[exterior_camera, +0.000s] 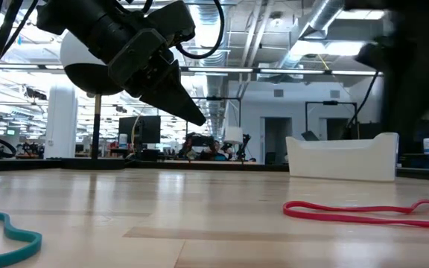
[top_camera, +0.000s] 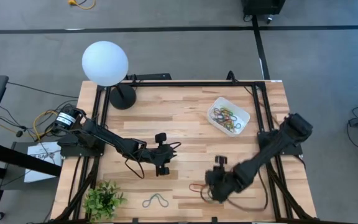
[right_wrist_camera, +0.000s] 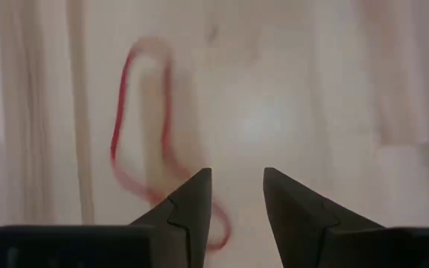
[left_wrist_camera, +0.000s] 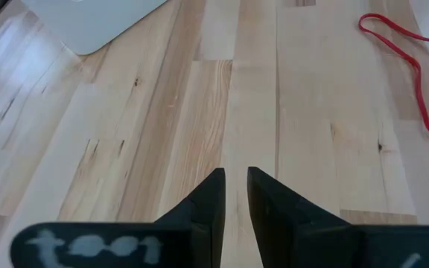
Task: Pick and place items into bin
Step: Put the red rubber band into the white bin
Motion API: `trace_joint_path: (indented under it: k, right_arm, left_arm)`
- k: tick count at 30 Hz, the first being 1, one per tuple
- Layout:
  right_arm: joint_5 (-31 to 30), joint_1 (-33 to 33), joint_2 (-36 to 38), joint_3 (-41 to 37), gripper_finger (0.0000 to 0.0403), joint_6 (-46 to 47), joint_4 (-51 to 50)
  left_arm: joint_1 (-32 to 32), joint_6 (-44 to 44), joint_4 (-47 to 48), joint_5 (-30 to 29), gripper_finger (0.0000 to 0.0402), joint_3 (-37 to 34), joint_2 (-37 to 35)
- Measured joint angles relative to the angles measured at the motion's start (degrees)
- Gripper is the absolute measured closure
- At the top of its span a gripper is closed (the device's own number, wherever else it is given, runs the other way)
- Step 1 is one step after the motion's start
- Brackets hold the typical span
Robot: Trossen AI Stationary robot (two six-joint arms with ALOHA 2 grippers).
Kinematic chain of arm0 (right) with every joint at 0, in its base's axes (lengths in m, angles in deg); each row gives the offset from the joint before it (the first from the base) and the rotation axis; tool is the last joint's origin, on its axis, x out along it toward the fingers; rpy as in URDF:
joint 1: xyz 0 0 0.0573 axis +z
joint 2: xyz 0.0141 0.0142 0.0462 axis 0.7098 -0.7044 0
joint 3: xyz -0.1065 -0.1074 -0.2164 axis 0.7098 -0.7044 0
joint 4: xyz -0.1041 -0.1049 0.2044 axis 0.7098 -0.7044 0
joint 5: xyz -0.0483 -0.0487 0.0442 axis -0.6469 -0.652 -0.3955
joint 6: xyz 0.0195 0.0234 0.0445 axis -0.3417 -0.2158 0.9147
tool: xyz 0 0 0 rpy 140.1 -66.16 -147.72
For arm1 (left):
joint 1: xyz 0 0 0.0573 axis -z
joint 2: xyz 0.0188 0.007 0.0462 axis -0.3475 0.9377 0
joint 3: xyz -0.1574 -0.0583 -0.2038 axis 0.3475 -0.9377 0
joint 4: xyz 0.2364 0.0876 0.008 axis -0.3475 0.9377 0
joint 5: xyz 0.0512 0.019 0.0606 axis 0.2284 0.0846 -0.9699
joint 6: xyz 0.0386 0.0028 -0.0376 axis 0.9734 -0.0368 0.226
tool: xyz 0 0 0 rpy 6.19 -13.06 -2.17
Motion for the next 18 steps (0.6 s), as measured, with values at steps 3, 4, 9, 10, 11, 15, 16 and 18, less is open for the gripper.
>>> trace_joint_path:
  k: [3, 4, 9, 10, 11, 15, 16, 18]
  right_arm:
    - [-0.06, 2.45, -3.68, -0.02, 0.0284, -0.60, -0.59]
    - [0.06, 2.74, -4.74, -0.02, 0.0284, -0.64, -0.93]
    - [3.36, 1.53, -7.23, -0.07, 0.0284, 0.87, -1.06]
    - [4.41, 1.11, -7.30, -0.07, 0.0284, 1.20, -1.04]
    - [5.49, 0.63, -7.30, -0.07, 0.0284, 1.59, -0.72]
    - [7.04, -0.93, -7.30, -0.07, 0.0284, 1.86, 2.03]
    - [7.11, -1.17, -7.30, -0.07, 0.0284, 1.88, 2.52]
    - [7.17, -1.50, -7.30, -0.07, 0.0284, 1.90, 2.73]
  left_arm:
    - [0.00, -0.16, -0.60, 0.00, 0.0352, 0.00, 0.00]
    - [0.00, -0.16, -1.01, 0.01, 0.0352, 0.00, 0.00]
    - [0.00, -0.21, -1.60, 0.00, 0.0352, 0.00, 0.00]
    - [0.00, -0.21, -1.63, 0.00, 0.0352, 0.00, 0.00]
    - [0.00, -0.21, -1.61, 0.00, 0.0352, 0.00, 0.00]
    - [0.00, -0.23, -1.48, 0.00, 0.0352, 0.00, 0.00]
    - [0.00, -0.23, -1.46, 0.02, 0.0352, 0.00, 0.00]
    - [0.00, -0.23, -1.41, 0.02, 0.0352, 0.00, 0.00]
